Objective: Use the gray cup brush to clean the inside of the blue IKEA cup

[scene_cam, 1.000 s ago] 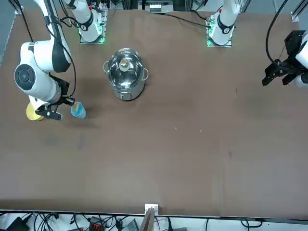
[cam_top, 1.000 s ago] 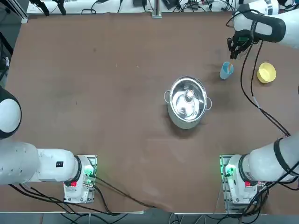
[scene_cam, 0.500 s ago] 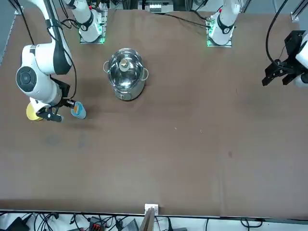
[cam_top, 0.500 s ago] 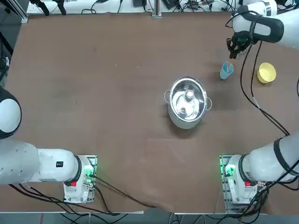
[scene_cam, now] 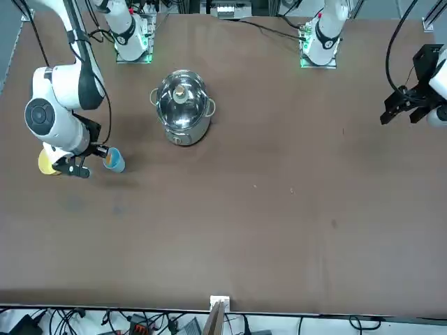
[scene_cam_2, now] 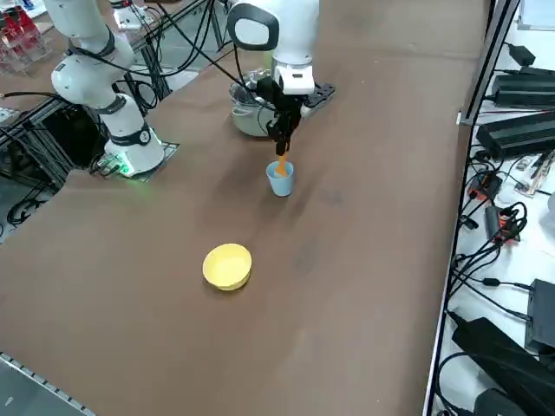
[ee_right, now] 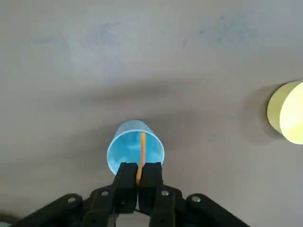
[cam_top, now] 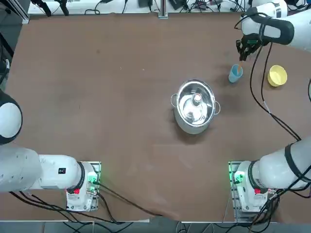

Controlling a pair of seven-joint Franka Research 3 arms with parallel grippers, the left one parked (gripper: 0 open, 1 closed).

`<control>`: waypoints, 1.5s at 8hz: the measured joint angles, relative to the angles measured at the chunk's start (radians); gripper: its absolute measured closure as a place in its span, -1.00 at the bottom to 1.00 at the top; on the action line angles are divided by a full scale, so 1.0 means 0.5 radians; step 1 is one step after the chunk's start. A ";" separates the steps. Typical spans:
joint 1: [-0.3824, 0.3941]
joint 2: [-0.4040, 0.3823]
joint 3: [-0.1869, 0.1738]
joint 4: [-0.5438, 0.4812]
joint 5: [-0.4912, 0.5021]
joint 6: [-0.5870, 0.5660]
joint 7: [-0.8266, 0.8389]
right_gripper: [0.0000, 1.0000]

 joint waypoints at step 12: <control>0.081 0.034 -0.013 0.030 -0.078 -0.208 0.194 0.90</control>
